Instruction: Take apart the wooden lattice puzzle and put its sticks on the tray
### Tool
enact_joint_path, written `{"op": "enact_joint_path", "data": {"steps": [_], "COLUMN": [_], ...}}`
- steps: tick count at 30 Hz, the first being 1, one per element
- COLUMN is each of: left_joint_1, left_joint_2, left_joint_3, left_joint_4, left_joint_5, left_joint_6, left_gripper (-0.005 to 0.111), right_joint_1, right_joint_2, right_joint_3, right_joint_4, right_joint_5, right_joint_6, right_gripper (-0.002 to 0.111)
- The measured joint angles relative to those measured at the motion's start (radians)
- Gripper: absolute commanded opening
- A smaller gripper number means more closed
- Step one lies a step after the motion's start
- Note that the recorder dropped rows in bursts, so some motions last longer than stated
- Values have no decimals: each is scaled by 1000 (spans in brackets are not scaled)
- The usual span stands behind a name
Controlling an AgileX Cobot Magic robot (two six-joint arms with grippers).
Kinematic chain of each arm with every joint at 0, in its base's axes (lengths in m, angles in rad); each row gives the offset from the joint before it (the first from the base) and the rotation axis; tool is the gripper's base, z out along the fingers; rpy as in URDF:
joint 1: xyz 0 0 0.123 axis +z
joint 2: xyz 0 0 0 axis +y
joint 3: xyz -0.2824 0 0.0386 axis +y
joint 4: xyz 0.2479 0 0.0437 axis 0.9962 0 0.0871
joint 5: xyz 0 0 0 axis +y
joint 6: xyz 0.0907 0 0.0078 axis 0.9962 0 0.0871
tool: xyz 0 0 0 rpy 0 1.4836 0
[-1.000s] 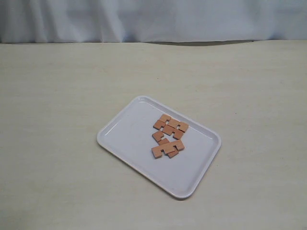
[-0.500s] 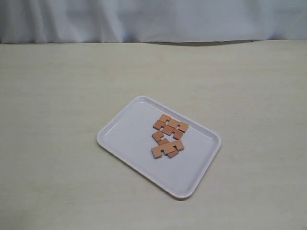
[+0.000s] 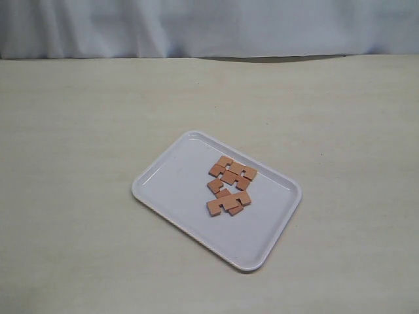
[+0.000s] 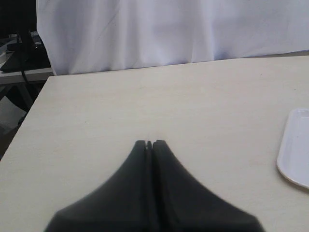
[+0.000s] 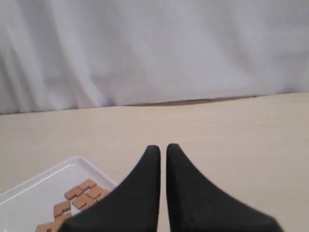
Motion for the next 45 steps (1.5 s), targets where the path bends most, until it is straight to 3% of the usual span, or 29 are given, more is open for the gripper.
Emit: {"op": "enact_joint_path", "data": {"steps": [8, 45], "left_joint_1": [0, 0], "left_joint_2": [0, 0], "left_joint_3": [0, 0], "left_joint_4": [0, 0], "left_joint_5": [0, 0], "left_joint_6": [0, 0], "left_gripper": [0, 0], "right_joint_1": [0, 0], "right_joint_2": [0, 0], "right_joint_3": [0, 0], "right_joint_4": [-21, -23], "right_joint_5": [149, 185], "right_joint_6": [2, 2], "right_gripper": [5, 5]}}
